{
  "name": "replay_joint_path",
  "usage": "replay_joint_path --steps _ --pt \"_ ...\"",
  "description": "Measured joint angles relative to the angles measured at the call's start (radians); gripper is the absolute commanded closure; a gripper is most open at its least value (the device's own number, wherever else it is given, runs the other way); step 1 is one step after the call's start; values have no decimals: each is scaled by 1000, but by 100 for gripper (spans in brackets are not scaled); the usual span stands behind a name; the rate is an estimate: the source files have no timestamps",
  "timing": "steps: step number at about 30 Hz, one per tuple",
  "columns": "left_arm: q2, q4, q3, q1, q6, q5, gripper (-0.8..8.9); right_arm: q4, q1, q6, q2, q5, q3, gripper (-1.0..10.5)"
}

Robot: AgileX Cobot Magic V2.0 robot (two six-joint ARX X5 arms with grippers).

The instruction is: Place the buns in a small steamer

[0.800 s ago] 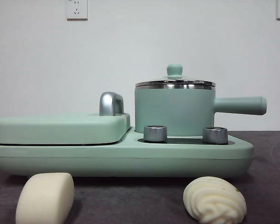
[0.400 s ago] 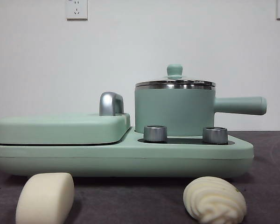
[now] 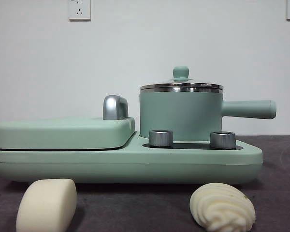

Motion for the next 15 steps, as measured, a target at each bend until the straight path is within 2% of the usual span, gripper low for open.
replay_joint_path --steps 6,13,15 --pt "124 -102 82 -35 131 68 804 -8 28 -97 83 -61 13 932" --pt "194 -198 118 -84 366 83 804 -69 114 -284 107 -65 16 924" --pt "198 -206 119 -97 435 83 789 -90 140 -342 108 -55 16 832"
